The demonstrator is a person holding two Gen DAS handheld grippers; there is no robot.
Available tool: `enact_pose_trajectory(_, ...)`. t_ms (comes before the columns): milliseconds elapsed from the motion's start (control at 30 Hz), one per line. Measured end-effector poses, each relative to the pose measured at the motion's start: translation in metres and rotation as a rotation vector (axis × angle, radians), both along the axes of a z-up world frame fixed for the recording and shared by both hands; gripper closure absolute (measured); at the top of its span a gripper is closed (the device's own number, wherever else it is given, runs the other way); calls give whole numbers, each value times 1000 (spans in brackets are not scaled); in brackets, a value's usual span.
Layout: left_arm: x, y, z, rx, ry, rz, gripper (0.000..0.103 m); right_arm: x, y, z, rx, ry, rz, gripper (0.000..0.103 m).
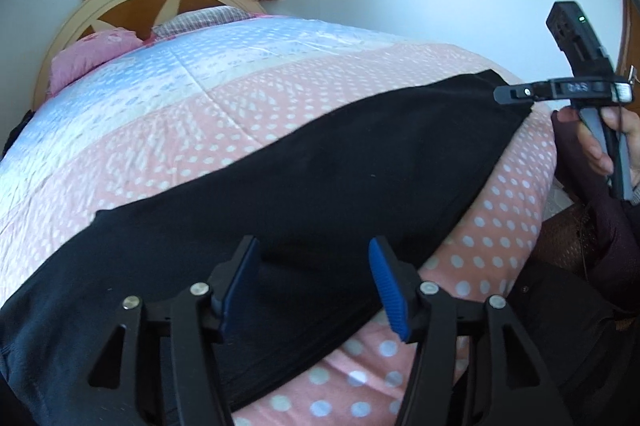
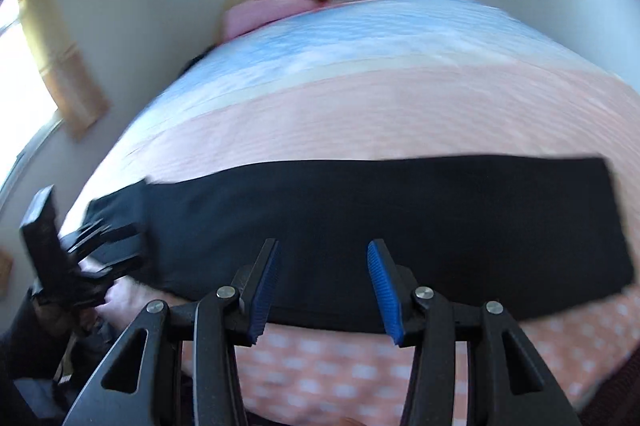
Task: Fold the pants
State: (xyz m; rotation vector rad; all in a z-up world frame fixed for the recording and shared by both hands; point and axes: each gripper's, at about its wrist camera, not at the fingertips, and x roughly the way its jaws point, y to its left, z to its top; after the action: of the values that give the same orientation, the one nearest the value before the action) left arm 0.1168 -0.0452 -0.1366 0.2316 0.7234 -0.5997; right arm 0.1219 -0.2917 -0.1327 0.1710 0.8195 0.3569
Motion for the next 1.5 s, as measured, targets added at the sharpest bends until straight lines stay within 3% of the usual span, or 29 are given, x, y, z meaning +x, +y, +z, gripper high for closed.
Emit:
enact_pose_trajectory(133, 3, 19, 0, 8, -7, 85, 36, 6, 78, -6, 20, 9, 237, 56)
enact_pose_trajectory(267, 6, 45, -10, 17, 33, 136, 36, 5, 126, -44, -43, 129, 384, 56)
enact_pose_trajectory(367, 0, 53, -17, 37, 33, 106, 34, -5, 130, -44, -91, 104, 405, 56)
enact_pose_trajectory(433, -5, 54, -16, 49, 20, 92, 33, 3, 126, -35, -48, 139, 405, 56)
enact_pose_trajectory(500, -4, 59, -14, 31, 22, 92, 33, 13, 131, -22, -31, 115, 400, 56)
enact_pose_trajectory(633, -5, 77, -5, 25, -33, 146, 33, 47, 154, 4, -18, 65, 421, 56)
enact_pose_trajectory(700, -7, 90, 0, 25, -69, 188, 25, 71, 176, 14, 27, 79, 419, 56)
enact_pose_trajectory(833, -4, 117, 1, 40, -88, 271, 23, 117, 221, 16, 119, 147, 426, 56)
enact_pose_trajectory(1067, 4, 139, -22, 20, 20, 285, 22, 192, 289, -28, 253, 345, 353, 56)
enact_pose_trajectory(1133, 3, 142, -20, 8, 9, 282, 22, 198, 301, -41, 251, 394, 360, 56)
enact_pose_trajectory(1300, 4, 147, -23, -27, 15, 282, 19, 207, 323, -64, 341, 514, 381, 71)
enact_pose_trajectory(1333, 5, 147, -23, -26, 12, 281, 19, 212, 324, -66, 371, 536, 370, 78)
enact_pose_trajectory(1367, 7, 146, -24, -25, 10, 281, 18, 215, 323, -69, 395, 557, 351, 95)
enact_pose_trajectory(1433, 6, 144, -23, -26, 11, 279, 18, 217, 325, -67, 396, 549, 343, 96)
enact_pose_trajectory(1500, 5, 144, -25, -28, 11, 278, 18, 210, 329, -54, 358, 481, 366, 97)
